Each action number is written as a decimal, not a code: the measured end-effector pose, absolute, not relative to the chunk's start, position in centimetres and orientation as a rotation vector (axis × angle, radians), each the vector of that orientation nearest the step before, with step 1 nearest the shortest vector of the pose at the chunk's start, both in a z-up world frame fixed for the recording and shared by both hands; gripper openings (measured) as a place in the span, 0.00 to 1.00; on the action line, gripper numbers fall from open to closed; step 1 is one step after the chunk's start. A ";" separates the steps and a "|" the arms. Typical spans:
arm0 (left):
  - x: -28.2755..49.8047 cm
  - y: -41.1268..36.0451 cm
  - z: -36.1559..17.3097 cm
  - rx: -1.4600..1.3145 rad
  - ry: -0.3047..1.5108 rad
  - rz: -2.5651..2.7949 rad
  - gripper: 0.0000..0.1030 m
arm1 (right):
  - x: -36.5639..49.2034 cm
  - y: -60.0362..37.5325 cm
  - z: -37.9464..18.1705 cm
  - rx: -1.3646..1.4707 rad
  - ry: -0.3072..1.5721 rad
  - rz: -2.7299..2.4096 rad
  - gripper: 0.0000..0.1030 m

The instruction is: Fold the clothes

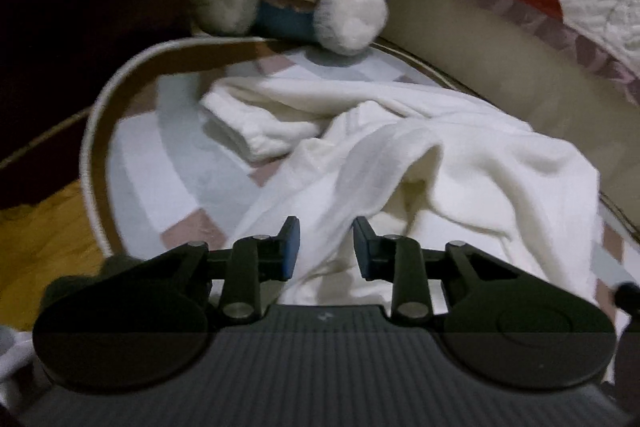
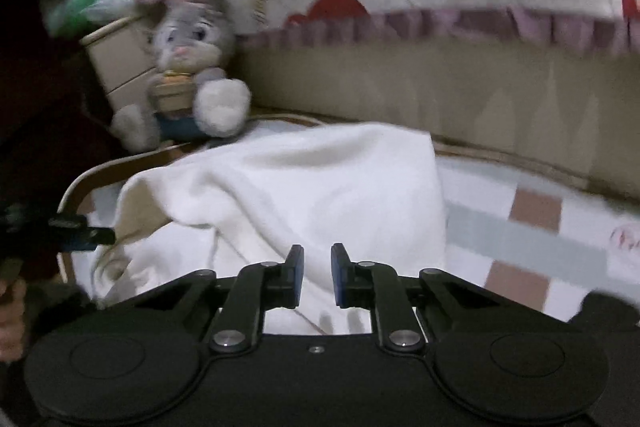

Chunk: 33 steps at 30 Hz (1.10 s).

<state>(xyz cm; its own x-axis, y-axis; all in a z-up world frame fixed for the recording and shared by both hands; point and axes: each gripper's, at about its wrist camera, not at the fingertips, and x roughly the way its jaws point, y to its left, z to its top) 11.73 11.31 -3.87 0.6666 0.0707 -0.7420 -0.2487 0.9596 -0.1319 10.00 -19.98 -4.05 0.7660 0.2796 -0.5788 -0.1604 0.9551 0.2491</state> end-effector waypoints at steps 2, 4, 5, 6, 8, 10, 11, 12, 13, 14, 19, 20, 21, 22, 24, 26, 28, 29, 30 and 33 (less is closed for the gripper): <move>12.1 11.9 -4.0 -0.244 0.824 0.164 0.28 | 11.4 -19.7 -4.9 0.220 0.680 0.236 0.22; 12.2 12.2 -3.9 -0.217 0.814 0.145 0.29 | 12.1 -19.0 -5.2 0.186 0.680 0.265 0.23; 12.4 12.2 -3.9 -0.211 0.811 0.124 0.29 | 12.3 -18.7 -5.3 0.179 0.677 0.287 0.26; 12.5 12.1 -4.0 -0.209 0.806 0.096 0.29 | 12.6 -18.5 -5.3 0.171 0.673 0.308 0.30; 12.6 11.9 -4.1 -0.206 0.797 0.040 0.31 | 13.0 -17.9 -5.4 0.162 0.680 0.352 0.51; 12.8 11.7 -4.2 -0.202 0.788 -0.015 0.38 | 13.4 -17.2 -5.6 0.143 0.685 0.390 0.55; 12.9 11.5 -4.4 -0.189 0.784 -0.034 0.44 | 13.7 -16.7 -6.0 0.114 0.690 0.387 0.60; 13.1 10.9 -4.7 -0.142 0.783 -0.028 0.45 | 14.0 -16.1 -6.4 0.085 0.695 0.383 0.64; 13.2 10.5 -5.1 -0.104 0.787 -0.022 0.46 | 14.3 -15.7 -7.0 0.053 0.699 0.353 0.68; 13.4 10.1 -5.6 -0.067 0.792 -0.017 0.47 | 14.6 -15.4 -7.7 0.023 0.711 0.324 0.68; 14.7 9.3 -7.4 0.002 0.861 0.047 0.44 | 15.9 -14.5 -10.7 -0.035 0.776 0.234 0.69; 14.8 9.0 -7.5 0.021 0.860 0.058 0.38 | 15.9 -14.6 -10.5 -0.029 0.777 0.215 0.51; 14.8 8.6 -7.4 0.035 0.851 0.067 0.29 | 15.9 -14.6 -10.4 -0.024 0.778 0.196 0.36; 14.7 8.5 -7.2 0.026 0.838 0.064 0.25 | 15.9 -14.7 -10.2 -0.017 0.779 0.178 0.10; 14.4 8.1 -6.6 0.010 0.815 0.072 0.12 | 15.2 -15.6 -8.7 0.077 0.740 0.167 0.09; 14.1 8.0 -5.6 -0.009 0.783 0.082 0.09 | 14.1 -16.6 -6.6 0.118 0.683 0.149 0.08; 13.5 7.8 -4.3 -0.036 0.736 0.061 0.07 | 12.4 -17.8 -4.0 0.143 0.612 0.132 0.07; 13.2 7.6 -3.6 -0.046 0.714 0.048 0.07 | 11.6 -18.6 -2.7 0.150 0.585 0.118 0.07; 12.8 7.4 -3.0 -0.056 0.694 0.034 0.07 | 11.2 -19.4 -1.5 0.157 0.563 0.107 0.07; 11.3 6.2 -1.2 -0.073 0.646 -0.015 0.07 | 9.6 -21.7 1.6 0.184 0.504 0.094 0.07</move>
